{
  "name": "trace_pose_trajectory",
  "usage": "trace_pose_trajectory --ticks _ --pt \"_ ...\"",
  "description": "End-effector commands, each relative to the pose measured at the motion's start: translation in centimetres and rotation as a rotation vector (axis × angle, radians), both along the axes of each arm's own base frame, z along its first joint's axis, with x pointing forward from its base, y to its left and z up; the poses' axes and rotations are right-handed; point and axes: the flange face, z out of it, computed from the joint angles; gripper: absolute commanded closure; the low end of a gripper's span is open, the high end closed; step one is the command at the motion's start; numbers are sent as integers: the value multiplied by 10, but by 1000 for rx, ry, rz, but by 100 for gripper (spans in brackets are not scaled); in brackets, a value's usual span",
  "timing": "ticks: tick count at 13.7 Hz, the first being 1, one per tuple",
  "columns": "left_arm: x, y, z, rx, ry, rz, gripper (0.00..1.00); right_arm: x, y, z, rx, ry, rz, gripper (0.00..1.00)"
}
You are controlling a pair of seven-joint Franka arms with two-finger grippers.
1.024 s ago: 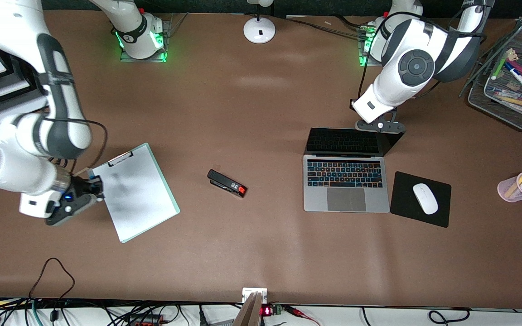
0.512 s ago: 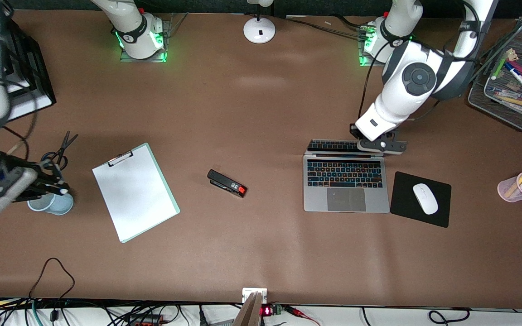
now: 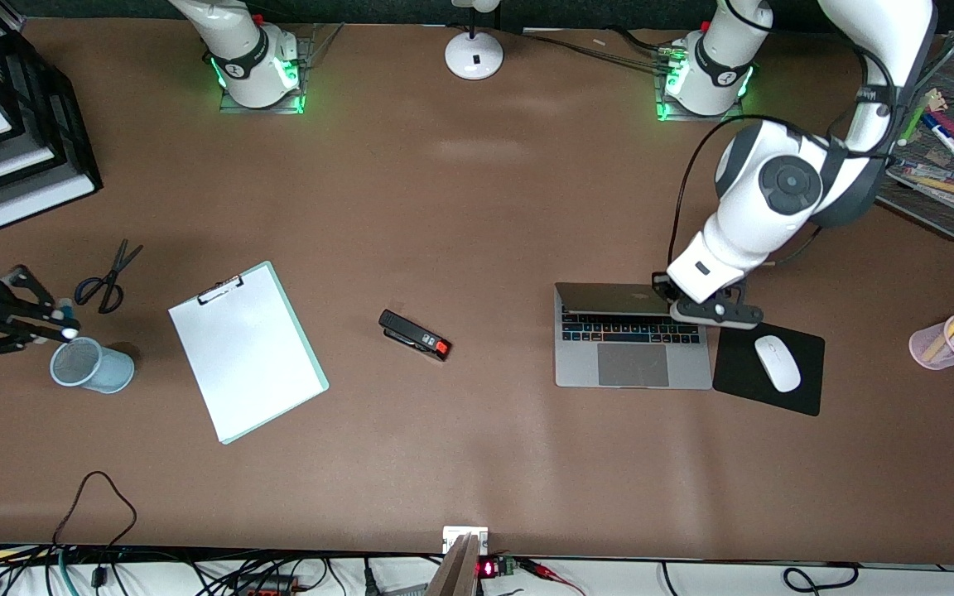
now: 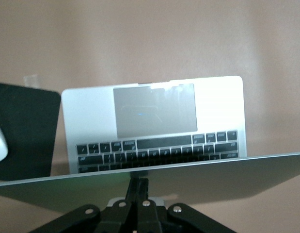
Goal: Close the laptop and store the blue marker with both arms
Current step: 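Push the laptop lid shut with the left gripper while the right gripper drops the marker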
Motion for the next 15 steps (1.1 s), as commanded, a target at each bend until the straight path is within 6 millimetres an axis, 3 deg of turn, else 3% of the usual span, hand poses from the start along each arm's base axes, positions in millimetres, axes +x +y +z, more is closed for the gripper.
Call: trace_pose_trajectory --ticks 1,4,7,10,12,14,15 --pt "34 -3 -19 -36 -27 -13 100 -5 -5 32 56 -32 48 100" --pt "56 -2 -42 -68 -13 4 100 -15 -3 61 52 -97 102 100" --pt "72 -1 -66 -53 -12 -18 100 -26 -10 75 99 -114 160 100" --pt "78 -1 -92 -52 -62 -39 100 -26 -31 69 143 -244 300 100" --pt "79 -2 -109 -66 -52 -27 100 -19 -53 40 210 -338 363 100" --pt "80 -6 -128 -84 -46 -24 100 -12 -81 -2 274 -411 396 100" --pt "79 -10 -138 -97 -56 -26 100 -10 -98 -32 332 -465 403 100"
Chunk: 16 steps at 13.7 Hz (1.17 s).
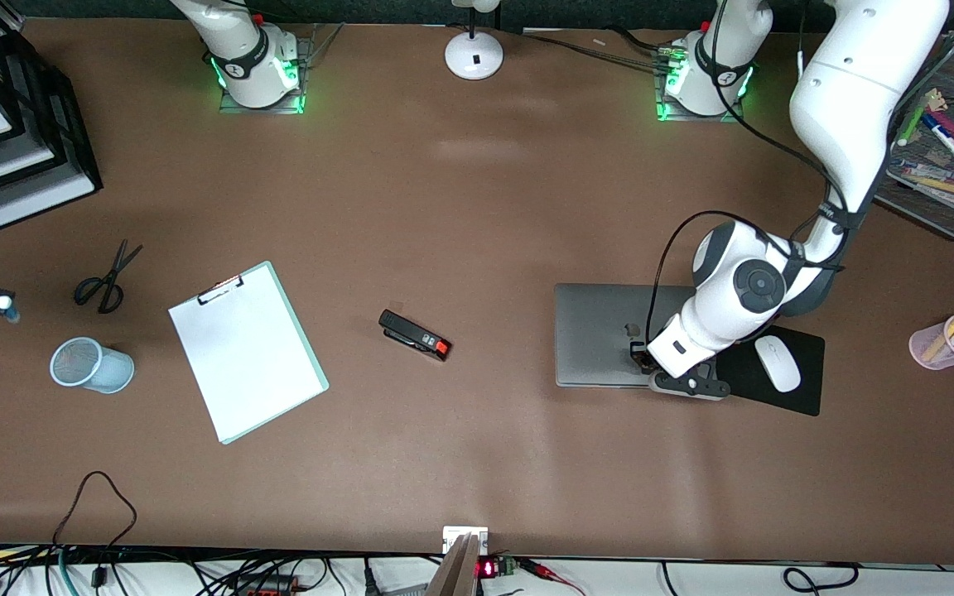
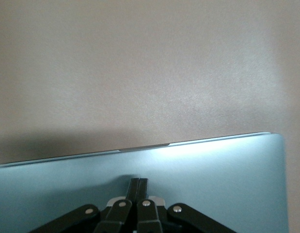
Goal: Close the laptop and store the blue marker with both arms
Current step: 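Push the laptop lid shut with the left gripper while the right gripper drops the marker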
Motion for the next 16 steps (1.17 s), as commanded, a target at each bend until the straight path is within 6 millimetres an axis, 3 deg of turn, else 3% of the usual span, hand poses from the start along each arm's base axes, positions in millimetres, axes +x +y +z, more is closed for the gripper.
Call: trace_pose_trajectory --ticks 1,3,9,12,15,16 --pt "9 -8 -23 -26 -37 -8 100 7 -42 -64 143 -102 39 100" --pt "10 -10 -33 -34 -36 -6 100 3 -67 -110 213 -112 24 100" --pt "15 -3 -27 -30 -43 -4 100 -6 -102 -193 336 -99 -52 100" --pt "14 1 12 22 3 -20 100 -11 -109 -212 343 -94 -58 100" --pt "6 4 71 99 57 -38 100 -13 -115 -217 336 -79 -77 95" --pt "1 3 93 123 70 -43 100 -15 -118 -217 324 -66 -83 41"
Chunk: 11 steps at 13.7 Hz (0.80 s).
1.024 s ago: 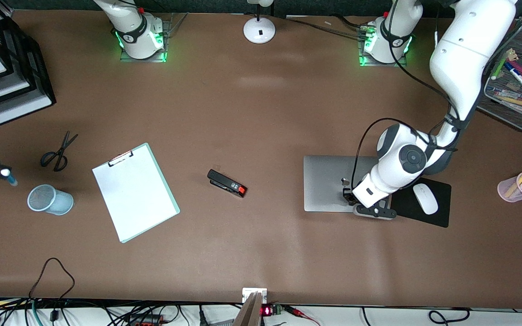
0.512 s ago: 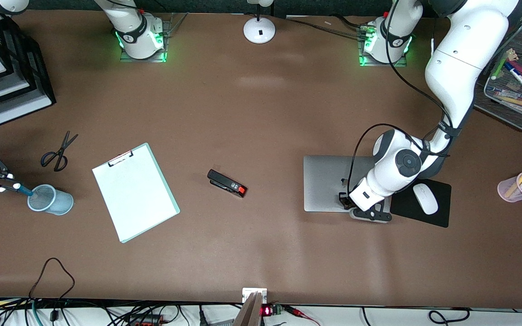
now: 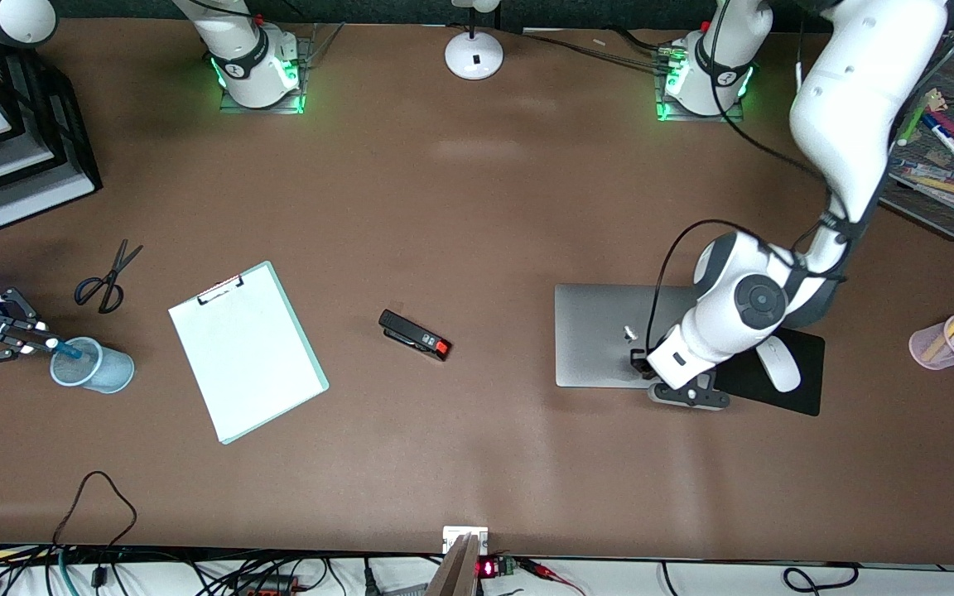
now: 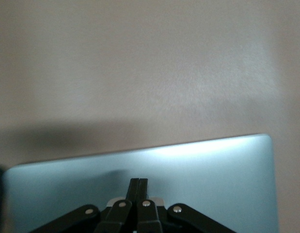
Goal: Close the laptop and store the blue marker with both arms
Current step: 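Push the laptop lid shut with the left gripper while the right gripper drops the marker, then raise the left gripper off the closed laptop and withdraw both grippers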
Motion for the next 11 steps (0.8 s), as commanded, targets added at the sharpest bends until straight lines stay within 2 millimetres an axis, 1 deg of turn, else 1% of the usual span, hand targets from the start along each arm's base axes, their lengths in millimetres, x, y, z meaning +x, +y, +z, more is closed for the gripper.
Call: trace_pose_trajectory --ticks 1,3,4,5,6,7,8,9,10,11 --pt "-18 1 68 89 29 -32 100 -5 -14 3 -19 36 -14 0" --pt "-34 -4 107 127 69 -46 100 -11 -18 -9 -80 298 -87 0" --pt "-43 -4 126 153 91 -48 97 -13 -17 -13 -94 395 -120 0" --pt "-53 -5 142 180 116 -57 95 -10 -14 -12 -128 450 -144 0" --pt "-61 -6 151 197 142 -76 92 -5 -13 -6 -182 456 -165 0" --pt "-68 -4 162 219 168 -84 79 0 -12 1 -223 465 -188 0" --pt "-72 -2 176 233 181 -79 67 3 -5 1 -234 501 -197 0" --pt "-76 -2 184 241 206 -79 42 6 3 9 -238 540 -217 0" --pt "-78 -2 192 215 227 -66 15 10 12 17 -250 602 -245 0" --pt "-77 -1 206 174 224 -48 7 14 24 24 -269 656 -270 0"
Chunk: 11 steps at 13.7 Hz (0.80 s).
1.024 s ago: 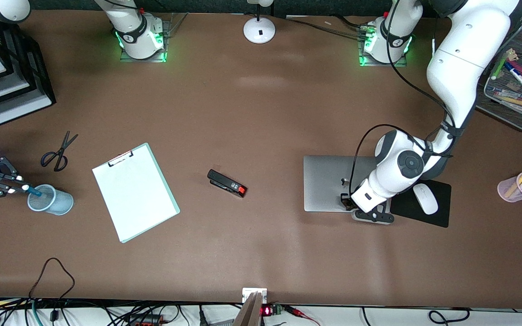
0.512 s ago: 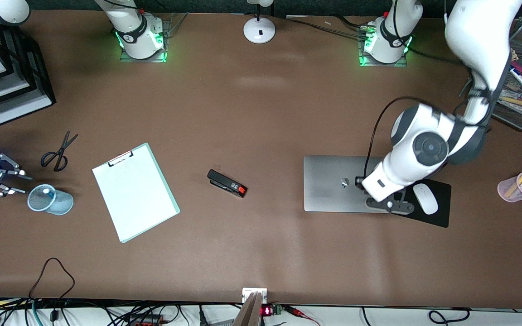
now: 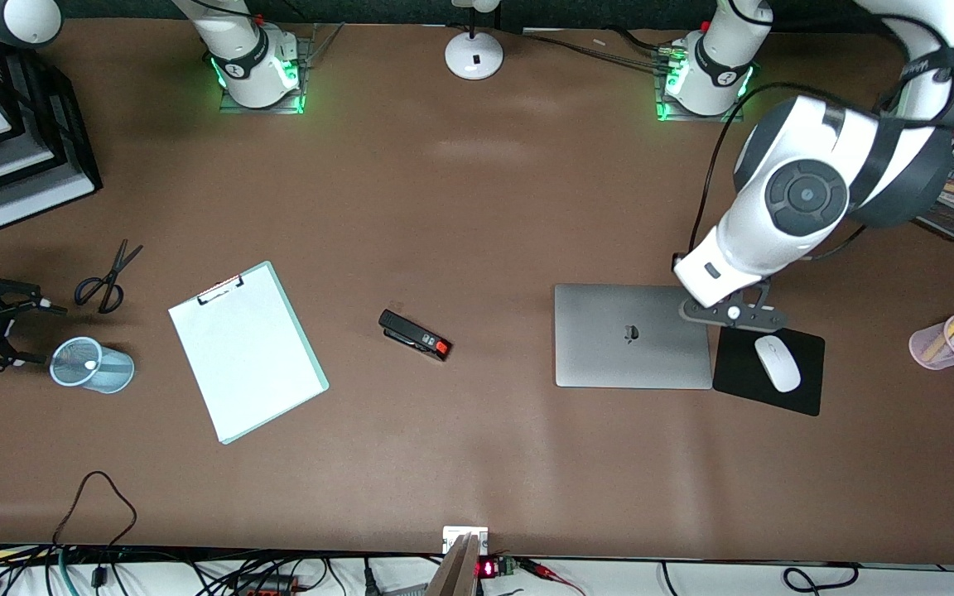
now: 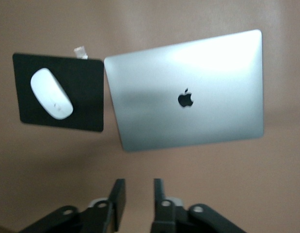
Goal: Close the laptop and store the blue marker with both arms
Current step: 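Raise the left gripper off the closed laptop and withdraw both grippers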
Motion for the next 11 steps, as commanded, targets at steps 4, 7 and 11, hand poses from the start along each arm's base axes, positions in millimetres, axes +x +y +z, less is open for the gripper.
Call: trace_pose_trajectory --ticks 4,7,11 --pt "-8 19 58 -51 -5 -1 0 25 75 62 -169 252 -112 0" --pt "-6 48 104 -51 4 16 0 28 125 105 -330 415 -209 0" --pt "-8 84 139 -86 -17 0 0 25 228 174 -601 561 -403 0"
